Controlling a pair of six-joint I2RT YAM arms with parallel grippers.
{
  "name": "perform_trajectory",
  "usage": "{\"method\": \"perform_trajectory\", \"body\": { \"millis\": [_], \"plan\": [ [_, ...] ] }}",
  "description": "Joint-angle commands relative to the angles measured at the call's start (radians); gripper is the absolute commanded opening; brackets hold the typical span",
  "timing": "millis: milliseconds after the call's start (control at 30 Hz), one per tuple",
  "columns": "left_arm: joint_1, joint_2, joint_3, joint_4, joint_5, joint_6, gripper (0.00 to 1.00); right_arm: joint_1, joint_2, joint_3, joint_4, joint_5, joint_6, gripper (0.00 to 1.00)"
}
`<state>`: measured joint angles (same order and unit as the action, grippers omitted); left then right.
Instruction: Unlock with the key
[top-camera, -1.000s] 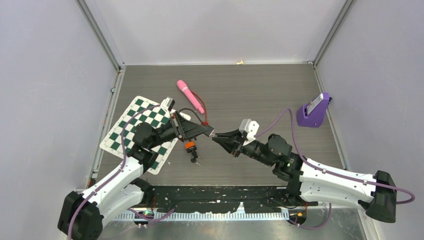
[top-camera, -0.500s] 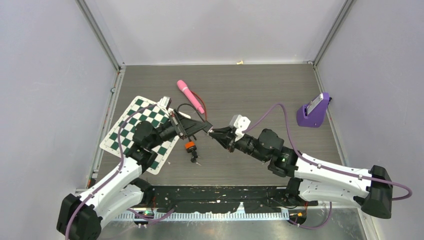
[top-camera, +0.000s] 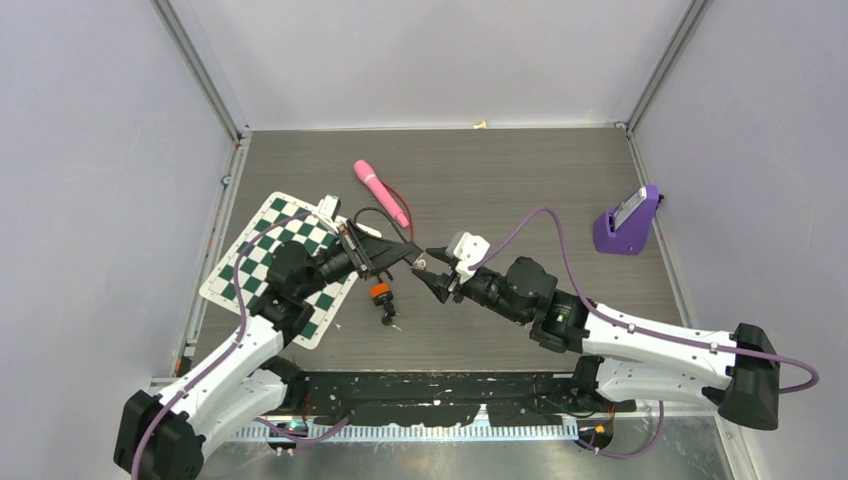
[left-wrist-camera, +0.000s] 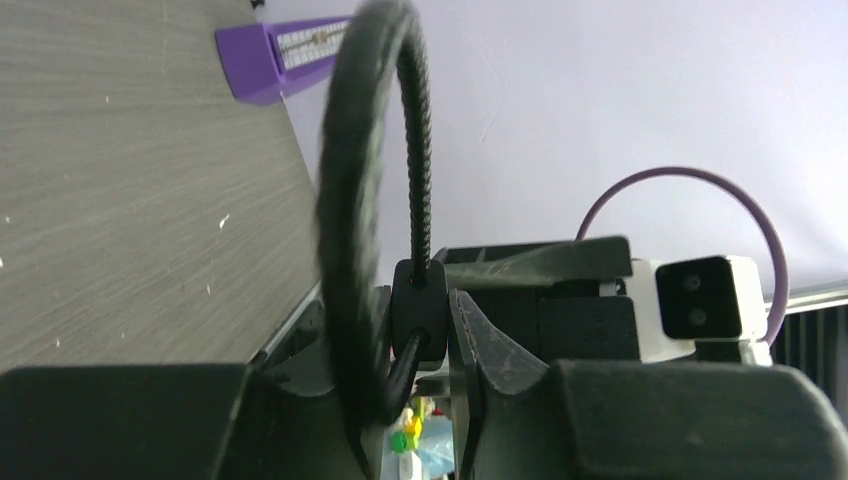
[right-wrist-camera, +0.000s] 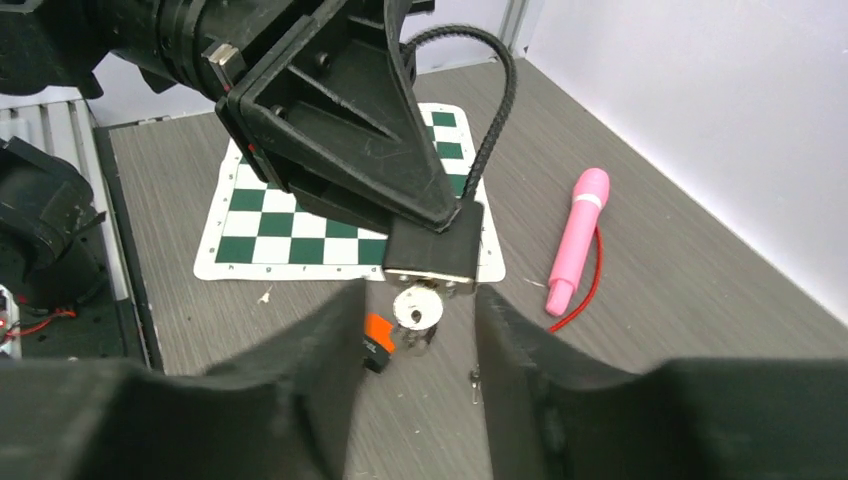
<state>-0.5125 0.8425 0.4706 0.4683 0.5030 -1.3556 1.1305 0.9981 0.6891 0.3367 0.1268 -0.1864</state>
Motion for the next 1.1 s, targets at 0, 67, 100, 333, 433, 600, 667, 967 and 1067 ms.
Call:
{"method": "perform_trajectory", "body": {
  "millis": [0,67,100,333,433,600,667,967,1067],
  "plan": [
    [0.030,0.013,-0.015,0.071,0.141,-0.037,0.00,0.004,-0.087,-0.024,0.066,-0.033,0.041,0.58],
    [0.036,0.020,-0.009,0.082,0.146,-0.033,0.00,0.007,-0.137,-0.062,0.060,-0.041,0.053,0.63],
    [0.038,0.022,-0.004,0.083,0.144,-0.028,0.00,0.007,-0.154,-0.088,0.058,-0.036,0.069,0.63],
    [0.045,0.028,0.019,0.061,0.147,-0.008,0.00,0.008,-0.255,-0.185,0.079,0.013,0.261,0.58],
    [0.045,0.026,0.034,-0.007,0.148,0.016,0.00,0.008,-0.256,-0.200,0.060,-0.004,0.223,0.56],
    [0.045,0.014,0.062,-0.125,0.139,0.055,0.00,0.020,-0.223,-0.157,-0.003,-0.015,0.014,0.55],
    [0.045,0.011,0.068,-0.152,0.136,0.064,0.00,0.025,-0.207,-0.133,-0.014,-0.008,-0.050,0.53],
    [0.044,0.011,0.092,-0.200,0.138,0.069,0.00,0.051,-0.106,-0.035,-0.053,-0.054,-0.189,0.41],
    [0.044,0.013,0.098,-0.207,0.138,0.069,0.00,0.069,-0.074,0.002,-0.081,-0.059,-0.212,0.41]
  ]
}}
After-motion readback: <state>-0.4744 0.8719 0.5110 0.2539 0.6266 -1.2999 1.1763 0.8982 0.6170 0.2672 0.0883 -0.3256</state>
